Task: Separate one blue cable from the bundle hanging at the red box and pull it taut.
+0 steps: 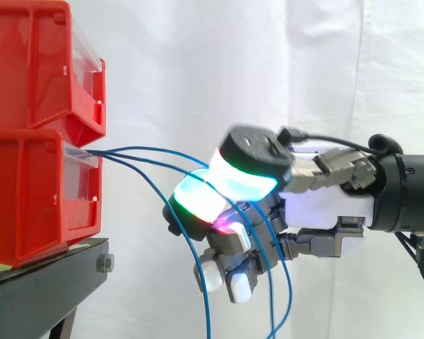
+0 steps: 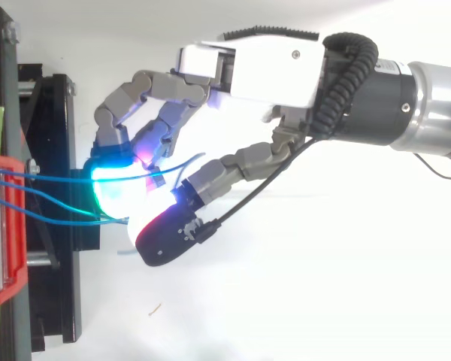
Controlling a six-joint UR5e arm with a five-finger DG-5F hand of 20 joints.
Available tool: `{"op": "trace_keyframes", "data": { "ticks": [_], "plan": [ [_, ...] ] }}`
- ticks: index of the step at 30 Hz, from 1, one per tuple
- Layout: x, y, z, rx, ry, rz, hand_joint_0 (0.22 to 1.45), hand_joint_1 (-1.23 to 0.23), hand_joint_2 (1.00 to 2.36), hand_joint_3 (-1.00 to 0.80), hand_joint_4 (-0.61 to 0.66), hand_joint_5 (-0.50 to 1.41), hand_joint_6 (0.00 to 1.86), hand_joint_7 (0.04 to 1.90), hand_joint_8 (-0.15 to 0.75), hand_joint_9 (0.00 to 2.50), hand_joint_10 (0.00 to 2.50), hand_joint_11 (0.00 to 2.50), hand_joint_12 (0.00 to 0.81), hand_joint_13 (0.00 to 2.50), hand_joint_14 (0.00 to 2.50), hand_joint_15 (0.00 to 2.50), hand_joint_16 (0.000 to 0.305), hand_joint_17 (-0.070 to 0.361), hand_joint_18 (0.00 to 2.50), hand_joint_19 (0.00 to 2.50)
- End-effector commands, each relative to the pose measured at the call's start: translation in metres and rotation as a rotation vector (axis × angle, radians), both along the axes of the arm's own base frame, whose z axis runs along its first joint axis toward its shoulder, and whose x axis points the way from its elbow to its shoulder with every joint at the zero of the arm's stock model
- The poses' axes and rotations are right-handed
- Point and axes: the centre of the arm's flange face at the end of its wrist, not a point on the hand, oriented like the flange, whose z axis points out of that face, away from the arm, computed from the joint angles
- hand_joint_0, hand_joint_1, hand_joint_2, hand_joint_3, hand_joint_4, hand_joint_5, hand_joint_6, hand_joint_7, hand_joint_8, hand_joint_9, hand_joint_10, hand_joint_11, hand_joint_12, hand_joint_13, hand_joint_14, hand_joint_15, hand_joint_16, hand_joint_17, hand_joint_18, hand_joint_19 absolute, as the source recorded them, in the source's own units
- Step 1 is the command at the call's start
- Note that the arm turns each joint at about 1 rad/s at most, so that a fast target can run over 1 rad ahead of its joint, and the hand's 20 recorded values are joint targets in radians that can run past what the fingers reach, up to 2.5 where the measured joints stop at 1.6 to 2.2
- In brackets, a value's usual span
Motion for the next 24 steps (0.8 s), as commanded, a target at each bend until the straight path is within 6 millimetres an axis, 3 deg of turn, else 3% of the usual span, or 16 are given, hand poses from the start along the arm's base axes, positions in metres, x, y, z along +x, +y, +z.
{"op": "trace_keyframes", "data": {
  "ticks": [1, 5, 9, 12, 19, 24],
  "plan": [
    [0.0000, 0.0009, -0.0001, 0.000, 0.001, 0.001, 0.59, -0.94, 1.00, -0.50, 0.09, -0.17, 0.91, 1.01, 0.336, 1.01, 0.02, 1.20, 0.397, 0.89, 0.02, 0.65, 0.048, 0.109, 0.94, 0.56],
    [0.0000, 0.0009, -0.0001, 0.000, 0.001, 0.001, 0.46, -0.88, 1.00, -0.50, 0.12, -0.15, 0.89, 0.99, 0.370, 1.03, 0.02, 1.19, 0.426, 0.91, 0.02, 0.64, 0.054, 0.121, 0.99, 0.56],
    [0.0000, 0.0009, -0.0001, 0.000, 0.001, 0.001, 0.52, -0.46, 1.00, -0.50, 0.10, -0.11, 0.80, 1.06, 0.340, 1.10, 0.02, 1.09, 0.392, 0.94, 0.02, 0.64, 0.049, 0.110, 0.97, 0.61],
    [0.0002, 0.0009, 0.0001, 0.000, -0.001, 0.001, 0.58, -0.31, 1.00, -0.50, 0.11, -0.09, 0.74, 1.16, 0.323, 1.13, 0.02, 1.05, 0.382, 0.95, 0.02, 0.65, 0.046, 0.104, 0.95, 0.67],
    [0.0002, 0.0009, 0.0001, 0.000, -0.001, 0.001, 0.61, -0.36, 1.00, -0.49, 0.14, -0.08, 0.73, 1.23, 0.358, 1.26, 0.02, 1.10, 0.359, 1.08, 0.02, 0.64, 0.044, 0.099, 1.07, 0.60],
    [-0.0001, 0.0009, -0.0003, 0.000, 0.002, 0.001, 0.62, -0.47, 1.01, -0.33, 0.12, -0.09, 0.74, 1.20, 0.369, 1.25, 0.02, 1.09, 0.347, 1.11, 0.02, 0.63, 0.043, 0.097, 1.09, 0.57]
  ]
}}
